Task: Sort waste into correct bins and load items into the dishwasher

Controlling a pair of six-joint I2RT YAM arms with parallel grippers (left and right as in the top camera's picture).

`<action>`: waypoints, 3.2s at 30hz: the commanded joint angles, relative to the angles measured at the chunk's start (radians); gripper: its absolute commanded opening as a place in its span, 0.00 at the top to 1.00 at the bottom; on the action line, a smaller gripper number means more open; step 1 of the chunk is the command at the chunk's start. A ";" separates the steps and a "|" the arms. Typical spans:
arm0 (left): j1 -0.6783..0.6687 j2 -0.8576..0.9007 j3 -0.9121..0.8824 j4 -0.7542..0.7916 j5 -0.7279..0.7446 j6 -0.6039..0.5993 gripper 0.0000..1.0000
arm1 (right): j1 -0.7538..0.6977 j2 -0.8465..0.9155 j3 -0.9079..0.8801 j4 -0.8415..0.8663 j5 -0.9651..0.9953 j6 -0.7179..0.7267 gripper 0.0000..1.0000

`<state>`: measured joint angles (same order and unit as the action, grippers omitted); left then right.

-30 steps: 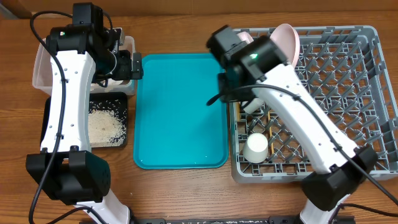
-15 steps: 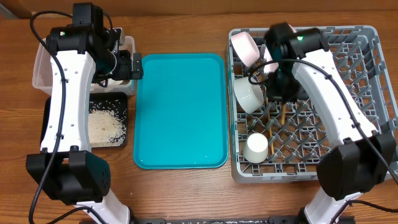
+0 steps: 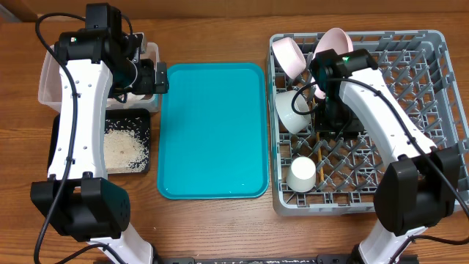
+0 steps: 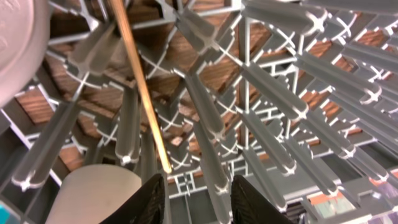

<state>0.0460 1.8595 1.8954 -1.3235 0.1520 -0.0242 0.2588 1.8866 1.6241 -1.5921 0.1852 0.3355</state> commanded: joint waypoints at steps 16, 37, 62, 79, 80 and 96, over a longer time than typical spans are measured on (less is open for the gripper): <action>-0.001 0.005 0.018 0.000 -0.003 -0.009 0.00 | 0.142 -0.492 0.419 -0.101 -0.037 0.084 0.00; -0.001 0.005 0.018 0.000 -0.003 -0.009 0.00 | -0.019 -0.964 0.076 0.193 0.059 -0.001 0.00; -0.001 0.005 0.018 0.000 -0.003 -0.009 0.00 | -0.203 -1.740 -1.481 1.616 -0.321 -0.186 0.00; -0.001 0.005 0.018 0.000 -0.003 -0.009 0.00 | -0.204 -1.884 -1.616 1.532 -0.292 -0.187 0.00; -0.001 0.005 0.018 0.000 -0.003 -0.009 0.00 | -0.204 -1.884 -1.616 1.513 -0.291 -0.187 0.00; -0.001 0.005 0.018 0.000 -0.003 -0.009 0.00 | -0.203 -1.884 -1.616 1.518 -0.291 -0.187 0.00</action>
<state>0.0460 1.8595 1.8954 -1.3235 0.1520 -0.0242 0.0593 0.0147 0.0185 -0.0799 -0.1154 0.1532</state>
